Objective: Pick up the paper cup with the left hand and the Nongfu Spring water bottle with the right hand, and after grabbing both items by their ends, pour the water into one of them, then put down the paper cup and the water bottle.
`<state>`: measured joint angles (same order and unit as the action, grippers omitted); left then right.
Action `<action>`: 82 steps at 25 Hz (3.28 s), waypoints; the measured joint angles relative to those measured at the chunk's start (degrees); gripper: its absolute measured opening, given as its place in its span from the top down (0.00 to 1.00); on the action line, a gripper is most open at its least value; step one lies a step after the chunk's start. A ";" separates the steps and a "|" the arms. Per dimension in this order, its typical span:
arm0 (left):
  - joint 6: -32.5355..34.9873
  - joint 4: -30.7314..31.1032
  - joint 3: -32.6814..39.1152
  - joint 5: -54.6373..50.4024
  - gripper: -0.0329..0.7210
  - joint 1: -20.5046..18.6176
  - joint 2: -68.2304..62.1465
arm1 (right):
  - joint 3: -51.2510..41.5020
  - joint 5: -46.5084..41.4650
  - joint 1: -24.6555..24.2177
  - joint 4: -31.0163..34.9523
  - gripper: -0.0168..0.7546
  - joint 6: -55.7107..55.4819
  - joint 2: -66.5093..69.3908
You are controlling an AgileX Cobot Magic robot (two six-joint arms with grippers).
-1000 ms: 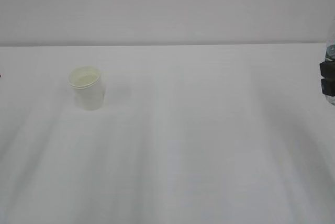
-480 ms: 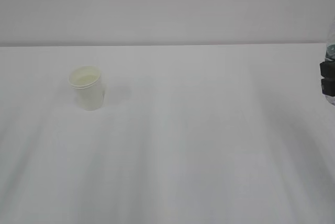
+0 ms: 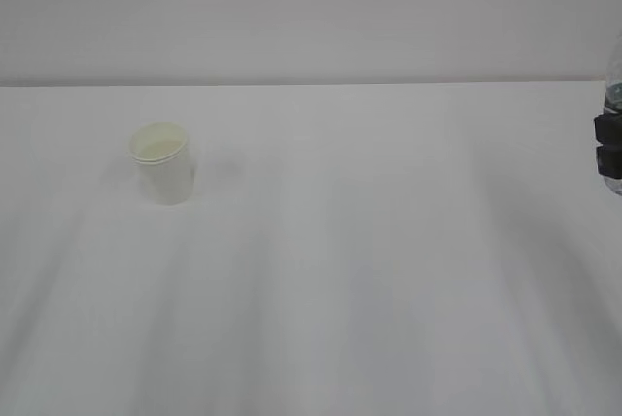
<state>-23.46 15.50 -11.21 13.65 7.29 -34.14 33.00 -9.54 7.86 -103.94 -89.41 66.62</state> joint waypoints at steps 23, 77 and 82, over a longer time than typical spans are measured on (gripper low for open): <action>-0.04 0.19 -6.55 -25.32 0.25 0.00 22.04 | 0.00 -0.02 0.00 0.00 0.46 -0.14 0.00; 11.92 -5.36 -9.86 -41.81 0.28 0.00 30.26 | 0.00 -0.12 0.00 0.00 0.46 -0.95 0.00; 12.73 -5.55 -9.86 -42.75 0.28 0.00 32.03 | 0.00 -0.12 0.00 0.00 0.46 -1.02 0.00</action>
<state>-10.73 9.96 -21.07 -29.10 7.29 -2.11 33.00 -9.66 7.86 -103.94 -90.43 66.62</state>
